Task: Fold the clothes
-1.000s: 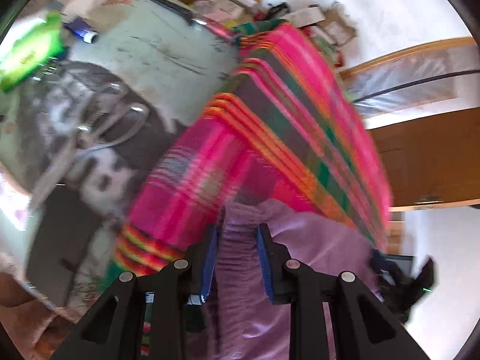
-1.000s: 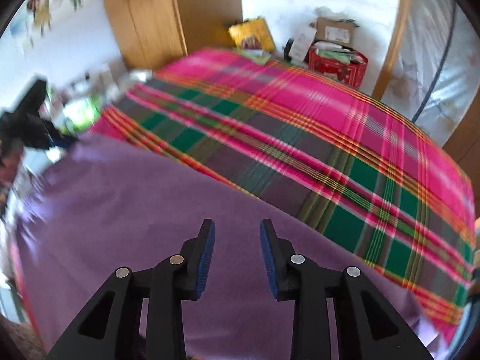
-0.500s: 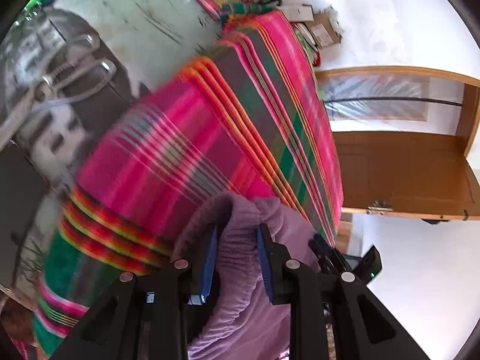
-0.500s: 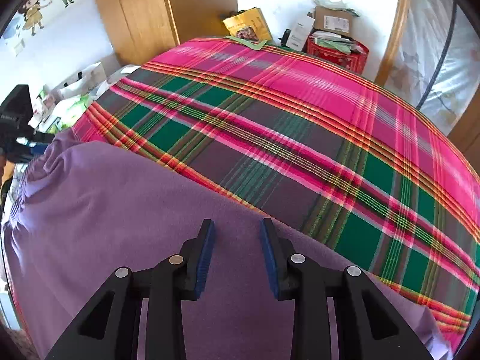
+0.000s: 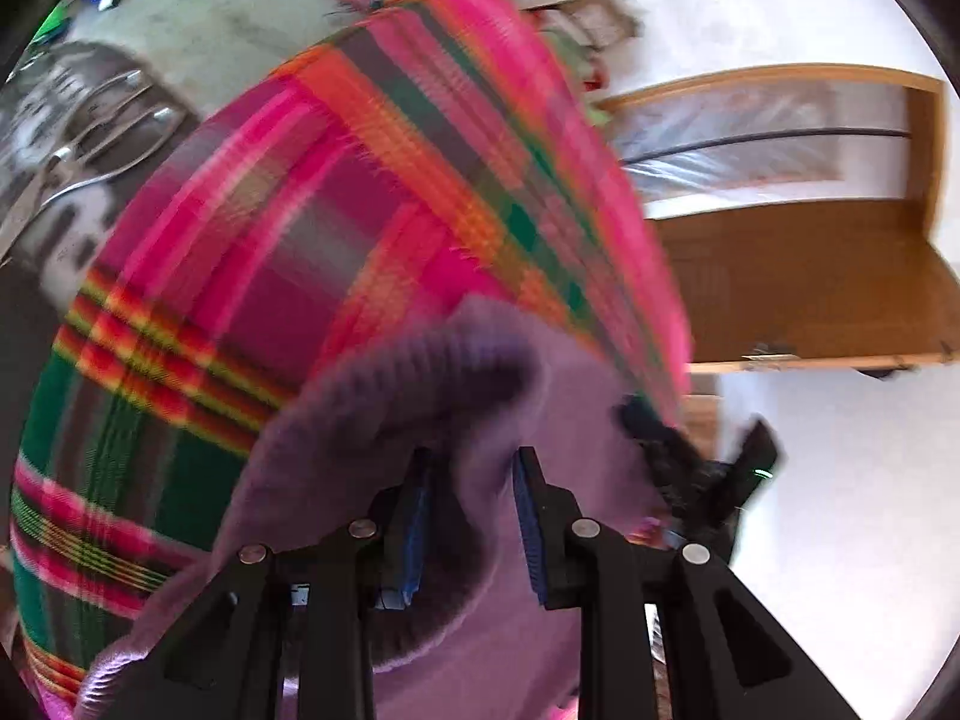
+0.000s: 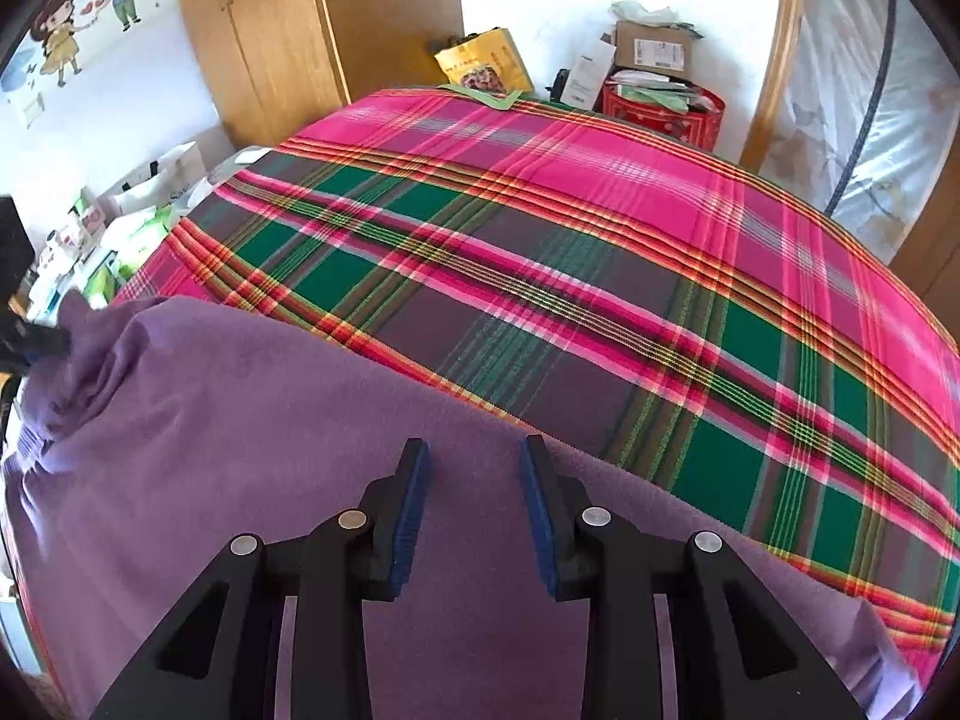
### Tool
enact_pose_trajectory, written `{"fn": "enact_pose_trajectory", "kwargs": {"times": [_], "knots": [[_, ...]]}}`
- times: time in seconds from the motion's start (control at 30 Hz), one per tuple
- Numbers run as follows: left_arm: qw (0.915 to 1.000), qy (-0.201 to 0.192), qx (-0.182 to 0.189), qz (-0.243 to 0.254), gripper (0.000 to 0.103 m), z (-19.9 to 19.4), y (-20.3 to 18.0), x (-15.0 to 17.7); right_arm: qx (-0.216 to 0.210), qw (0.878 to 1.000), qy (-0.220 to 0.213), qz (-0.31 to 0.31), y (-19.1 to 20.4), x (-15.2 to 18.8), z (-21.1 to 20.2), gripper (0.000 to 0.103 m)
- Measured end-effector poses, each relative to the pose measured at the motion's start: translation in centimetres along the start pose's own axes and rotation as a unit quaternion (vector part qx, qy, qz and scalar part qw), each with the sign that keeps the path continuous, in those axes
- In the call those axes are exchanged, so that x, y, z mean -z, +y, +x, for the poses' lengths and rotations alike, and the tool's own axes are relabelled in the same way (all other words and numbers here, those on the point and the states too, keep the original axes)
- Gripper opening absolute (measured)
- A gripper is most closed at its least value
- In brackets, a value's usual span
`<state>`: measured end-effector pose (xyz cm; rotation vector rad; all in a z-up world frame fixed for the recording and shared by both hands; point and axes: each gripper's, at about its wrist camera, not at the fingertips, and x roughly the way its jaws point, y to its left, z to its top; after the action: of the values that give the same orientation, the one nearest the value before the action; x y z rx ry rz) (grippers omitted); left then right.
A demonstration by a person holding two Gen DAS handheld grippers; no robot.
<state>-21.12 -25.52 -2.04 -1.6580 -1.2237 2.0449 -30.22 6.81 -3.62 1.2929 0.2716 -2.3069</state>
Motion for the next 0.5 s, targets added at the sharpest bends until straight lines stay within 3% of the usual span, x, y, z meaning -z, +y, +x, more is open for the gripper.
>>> {"fn": "enact_pose_trajectory", "kwargs": {"times": [0.1, 0.23, 0.33, 0.5], "knots": [[0.9991, -0.011, -0.035, -0.019, 0.026, 0.3, 1.2, 0.2, 0.002, 1.0, -0.002, -0.002, 0.0, 0.3, -0.2, 0.033], [0.998, -0.023, -0.052, 0.029, 0.026, 0.1, -1.3, -0.2, 0.01, 1.0, 0.0, -0.019, 0.3, 0.3, -0.2, 0.033], [0.9977, -0.028, -0.04, 0.048, 0.026, 0.0, -2.9, -1.4, 0.026, 0.999, -0.006, -0.032, 0.6, 0.1, -0.1, 0.033], [0.9983, -0.052, -0.021, 0.018, 0.022, -1.1, -2.0, -3.6, 0.023, 0.999, -0.018, -0.035, 0.3, 0.1, 0.1, 0.033]]}}
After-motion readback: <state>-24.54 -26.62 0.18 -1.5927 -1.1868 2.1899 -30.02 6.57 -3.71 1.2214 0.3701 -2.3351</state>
